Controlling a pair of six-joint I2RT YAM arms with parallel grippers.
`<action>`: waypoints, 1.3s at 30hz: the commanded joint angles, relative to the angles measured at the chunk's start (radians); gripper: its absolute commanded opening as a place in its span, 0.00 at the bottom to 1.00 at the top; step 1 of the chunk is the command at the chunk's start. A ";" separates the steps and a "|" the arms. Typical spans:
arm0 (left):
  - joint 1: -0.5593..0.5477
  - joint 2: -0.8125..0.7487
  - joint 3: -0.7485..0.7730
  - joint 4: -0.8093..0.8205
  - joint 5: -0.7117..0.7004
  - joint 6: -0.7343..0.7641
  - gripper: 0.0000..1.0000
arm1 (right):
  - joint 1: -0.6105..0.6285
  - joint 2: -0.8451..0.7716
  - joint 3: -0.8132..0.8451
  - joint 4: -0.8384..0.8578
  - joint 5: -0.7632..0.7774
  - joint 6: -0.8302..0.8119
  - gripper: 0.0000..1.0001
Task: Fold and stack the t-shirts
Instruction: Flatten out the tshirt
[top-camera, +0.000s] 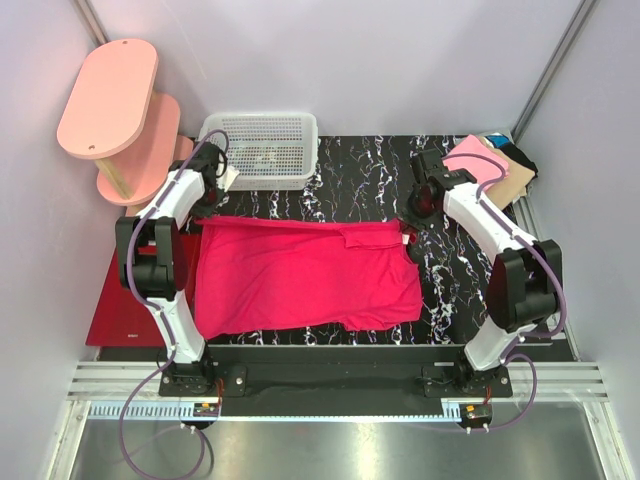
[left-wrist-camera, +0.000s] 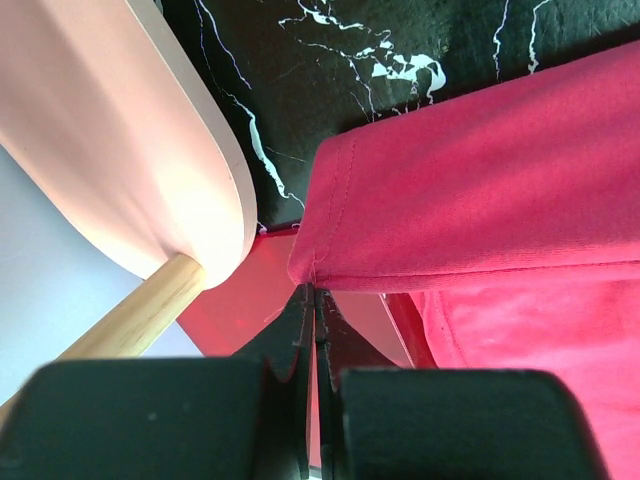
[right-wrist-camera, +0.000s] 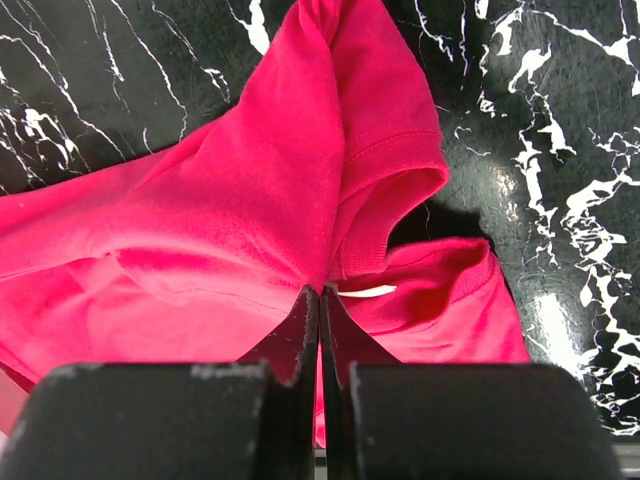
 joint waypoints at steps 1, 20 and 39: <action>0.007 -0.016 0.014 0.002 -0.035 0.015 0.00 | -0.009 -0.002 0.020 -0.004 -0.035 0.004 0.02; 0.007 -0.042 -0.043 0.018 -0.020 0.015 0.00 | -0.011 0.112 -0.081 0.059 -0.073 -0.002 0.34; 0.007 -0.036 -0.050 0.029 -0.046 0.027 0.00 | -0.011 0.058 0.020 0.023 -0.076 -0.006 0.00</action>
